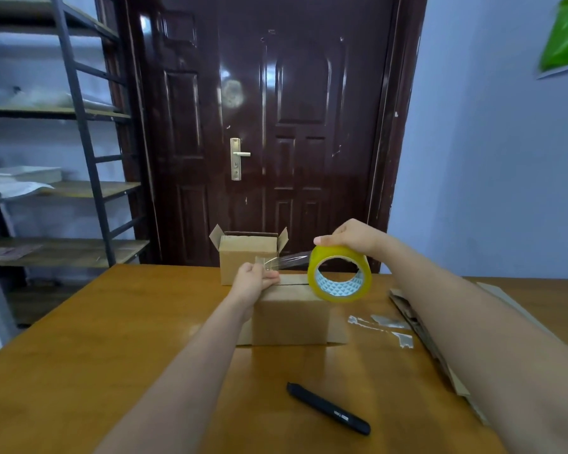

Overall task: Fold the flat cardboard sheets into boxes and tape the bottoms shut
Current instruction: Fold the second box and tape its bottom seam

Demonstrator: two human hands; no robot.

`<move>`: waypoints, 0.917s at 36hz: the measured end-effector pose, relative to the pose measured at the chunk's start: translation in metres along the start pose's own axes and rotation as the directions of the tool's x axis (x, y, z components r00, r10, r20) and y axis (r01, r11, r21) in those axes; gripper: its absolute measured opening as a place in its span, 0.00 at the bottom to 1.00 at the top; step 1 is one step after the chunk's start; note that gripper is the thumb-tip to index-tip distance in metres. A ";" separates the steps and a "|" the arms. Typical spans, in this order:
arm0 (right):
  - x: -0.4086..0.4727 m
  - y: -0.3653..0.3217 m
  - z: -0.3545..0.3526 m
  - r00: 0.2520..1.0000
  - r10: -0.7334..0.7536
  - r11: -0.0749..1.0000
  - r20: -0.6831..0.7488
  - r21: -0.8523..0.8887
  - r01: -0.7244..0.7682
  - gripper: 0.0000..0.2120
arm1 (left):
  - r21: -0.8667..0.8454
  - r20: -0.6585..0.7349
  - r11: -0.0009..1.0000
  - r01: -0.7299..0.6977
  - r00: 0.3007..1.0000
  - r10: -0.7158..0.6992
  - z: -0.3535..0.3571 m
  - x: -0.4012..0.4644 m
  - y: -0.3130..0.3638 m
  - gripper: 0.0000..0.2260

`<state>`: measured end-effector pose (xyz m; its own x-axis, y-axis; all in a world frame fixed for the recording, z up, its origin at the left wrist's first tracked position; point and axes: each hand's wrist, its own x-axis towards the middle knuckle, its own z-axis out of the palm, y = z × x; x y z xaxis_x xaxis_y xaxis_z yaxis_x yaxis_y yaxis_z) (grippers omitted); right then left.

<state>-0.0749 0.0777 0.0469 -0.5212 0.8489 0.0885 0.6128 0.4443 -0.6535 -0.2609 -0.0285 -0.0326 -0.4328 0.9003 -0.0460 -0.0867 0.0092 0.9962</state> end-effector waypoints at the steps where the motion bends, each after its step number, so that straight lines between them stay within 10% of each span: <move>1: 0.000 0.000 -0.001 1.000 0.005 1.000 0.017 0.012 -0.005 0.23 | -0.009 -0.005 1.000 0.002 1.000 -0.002 0.000 0.002 -0.001 0.14; 10: -0.009 0.017 -0.016 0.972 0.091 0.980 0.218 0.154 -0.126 0.11 | -0.040 -0.055 0.999 0.009 0.998 -0.011 0.001 -0.001 0.000 0.07; 23: -0.006 -0.007 -0.017 0.982 0.081 0.950 0.172 -0.311 -0.024 0.16 | 0.122 -0.088 0.992 -0.015 0.996 0.025 0.008 0.008 -0.005 0.10; 33: -0.012 0.004 0.005 0.972 0.220 0.443 -0.082 -0.880 -0.174 0.32 | 0.160 -0.107 0.987 -0.029 0.993 0.046 0.009 0.006 -0.005 0.13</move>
<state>-0.0690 0.0675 0.0397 -0.3231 0.9464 0.0037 0.8846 0.3006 0.3564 -0.2551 -0.0197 -0.0371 -0.5297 0.8482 -0.0076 0.0708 0.0532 0.9961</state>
